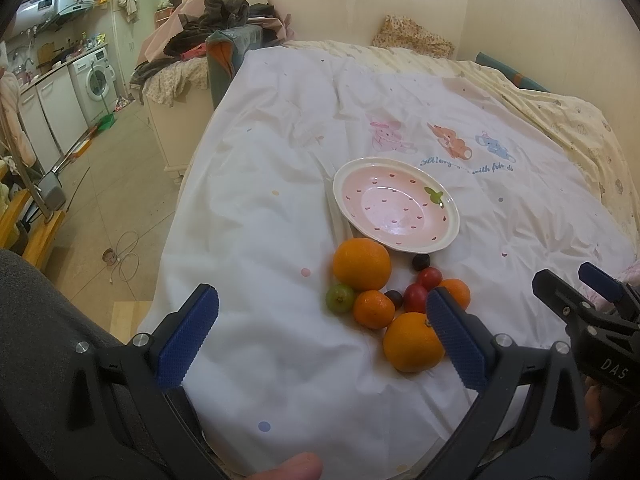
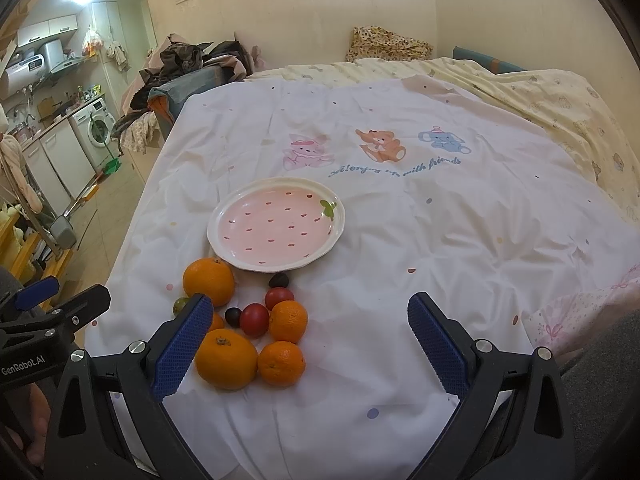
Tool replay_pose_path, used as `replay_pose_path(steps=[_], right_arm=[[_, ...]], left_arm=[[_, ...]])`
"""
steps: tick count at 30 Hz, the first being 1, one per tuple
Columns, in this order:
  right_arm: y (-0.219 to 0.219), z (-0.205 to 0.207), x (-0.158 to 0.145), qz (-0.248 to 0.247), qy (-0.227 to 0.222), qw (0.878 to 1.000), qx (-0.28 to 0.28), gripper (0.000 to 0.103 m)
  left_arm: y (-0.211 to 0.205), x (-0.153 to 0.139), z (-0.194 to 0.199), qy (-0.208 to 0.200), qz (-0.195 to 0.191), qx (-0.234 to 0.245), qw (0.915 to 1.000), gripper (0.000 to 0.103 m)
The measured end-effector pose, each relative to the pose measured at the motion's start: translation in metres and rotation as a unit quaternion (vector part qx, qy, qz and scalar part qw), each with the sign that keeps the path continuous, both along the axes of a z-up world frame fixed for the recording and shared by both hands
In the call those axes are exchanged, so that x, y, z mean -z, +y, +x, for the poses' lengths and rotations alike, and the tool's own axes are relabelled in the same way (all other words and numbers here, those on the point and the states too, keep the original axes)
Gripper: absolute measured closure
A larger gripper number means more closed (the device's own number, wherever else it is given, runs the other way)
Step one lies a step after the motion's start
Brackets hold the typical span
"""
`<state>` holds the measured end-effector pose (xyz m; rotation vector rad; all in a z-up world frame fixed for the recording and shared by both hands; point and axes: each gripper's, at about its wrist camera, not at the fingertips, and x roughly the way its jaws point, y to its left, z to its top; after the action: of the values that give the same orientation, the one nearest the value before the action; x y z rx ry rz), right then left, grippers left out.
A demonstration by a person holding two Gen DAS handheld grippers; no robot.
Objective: Organize fruits
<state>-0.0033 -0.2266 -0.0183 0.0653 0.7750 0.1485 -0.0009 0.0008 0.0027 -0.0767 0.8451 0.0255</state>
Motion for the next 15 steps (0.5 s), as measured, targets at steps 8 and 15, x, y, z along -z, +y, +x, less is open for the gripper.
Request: replay_pose_path(steps=[8,15], right_arm=[[-0.007,0.008,-0.005,0.021,0.021,1.0,0.001,0.003],[-0.037,0.047,-0.015,0.033,0.07,0.997,0.001,0.003]], left_arm=[[0.0,0.001,0.002,0.008,-0.009,0.003,0.9999,0.001],[-0.013,0.01,0.025,0.075,0.019,0.017,0.9968,0.001]])
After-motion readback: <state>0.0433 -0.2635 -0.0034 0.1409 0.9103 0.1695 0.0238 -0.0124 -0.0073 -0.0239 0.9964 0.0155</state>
